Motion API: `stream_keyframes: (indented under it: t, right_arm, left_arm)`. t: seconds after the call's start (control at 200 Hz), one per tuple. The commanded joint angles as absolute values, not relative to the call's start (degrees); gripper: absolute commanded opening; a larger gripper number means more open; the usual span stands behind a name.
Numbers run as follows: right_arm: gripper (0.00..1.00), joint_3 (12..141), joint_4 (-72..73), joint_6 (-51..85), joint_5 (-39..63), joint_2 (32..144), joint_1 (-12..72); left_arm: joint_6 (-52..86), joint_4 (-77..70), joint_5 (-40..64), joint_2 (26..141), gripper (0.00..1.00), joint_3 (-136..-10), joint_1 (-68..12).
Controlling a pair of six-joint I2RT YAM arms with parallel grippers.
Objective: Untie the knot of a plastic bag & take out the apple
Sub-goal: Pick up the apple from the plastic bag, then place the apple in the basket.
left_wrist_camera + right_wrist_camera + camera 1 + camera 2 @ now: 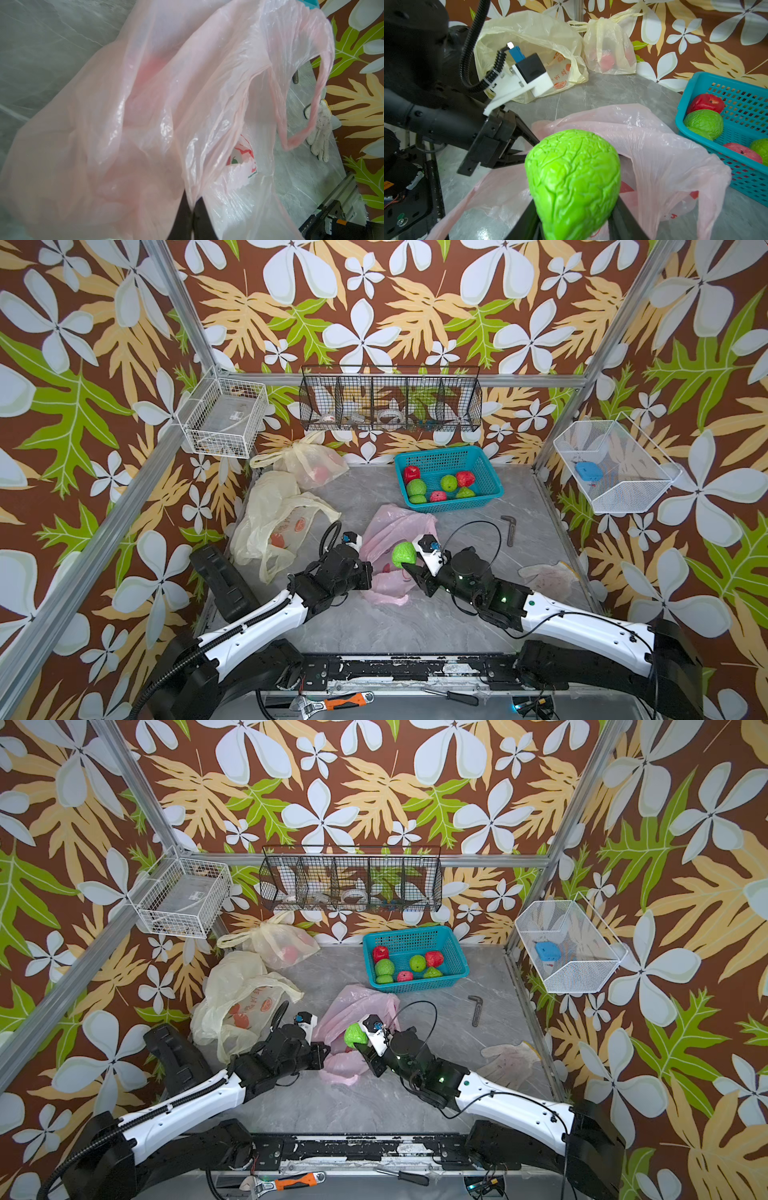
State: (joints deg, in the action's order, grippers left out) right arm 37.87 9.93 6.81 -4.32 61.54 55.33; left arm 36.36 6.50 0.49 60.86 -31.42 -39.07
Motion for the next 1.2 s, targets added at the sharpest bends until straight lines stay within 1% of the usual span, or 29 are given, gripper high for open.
stream_keyframes:
  t: [0.0, 0.075, 0.35, 0.52, 0.626, 0.801, 1.096, 1.196]
  right_arm:
    - [0.46, 39.06, 7.66, 4.40, -4.91, 60.82, 54.88]
    - [0.46, 39.34, 6.96, 4.02, -6.06, 61.26, 52.88]
    - [0.48, 42.26, 7.17, 8.83, -7.31, 65.72, 38.56]
    - [0.49, 46.90, 7.73, 15.60, -7.71, 73.11, 28.49]
    - [0.49, 49.48, 9.74, 19.39, -6.53, 78.44, 23.76]
    - [0.49, 54.21, 13.76, 20.05, -8.02, 86.71, 22.06]
    - [0.50, 66.03, 10.00, 17.27, -7.90, 100.08, 21.25]
    - [0.55, 68.91, 9.10, 17.57, -8.41, 104.35, 20.68]
  left_arm:
    - [36.75, 5.06, 0.53, 60.80, 0.00, -31.21, -39.11]
    - [36.73, 4.80, 0.57, 60.82, 0.00, -31.12, -39.11]
    - [36.04, 4.42, 0.53, 61.17, 0.00, -30.52, -39.11]
    - [35.29, 4.44, 0.00, 61.44, 0.00, -30.85, -39.11]
    - [33.89, 4.68, -1.34, 61.73, 0.00, -31.26, -39.11]
    - [30.80, 4.68, -4.83, 63.51, 0.00, -31.99, -39.03]
    - [23.15, 7.66, -8.77, 68.48, 0.00, -41.58, -38.85]
    - [21.39, 9.01, -9.24, 71.33, 0.00, -44.68, -38.85]
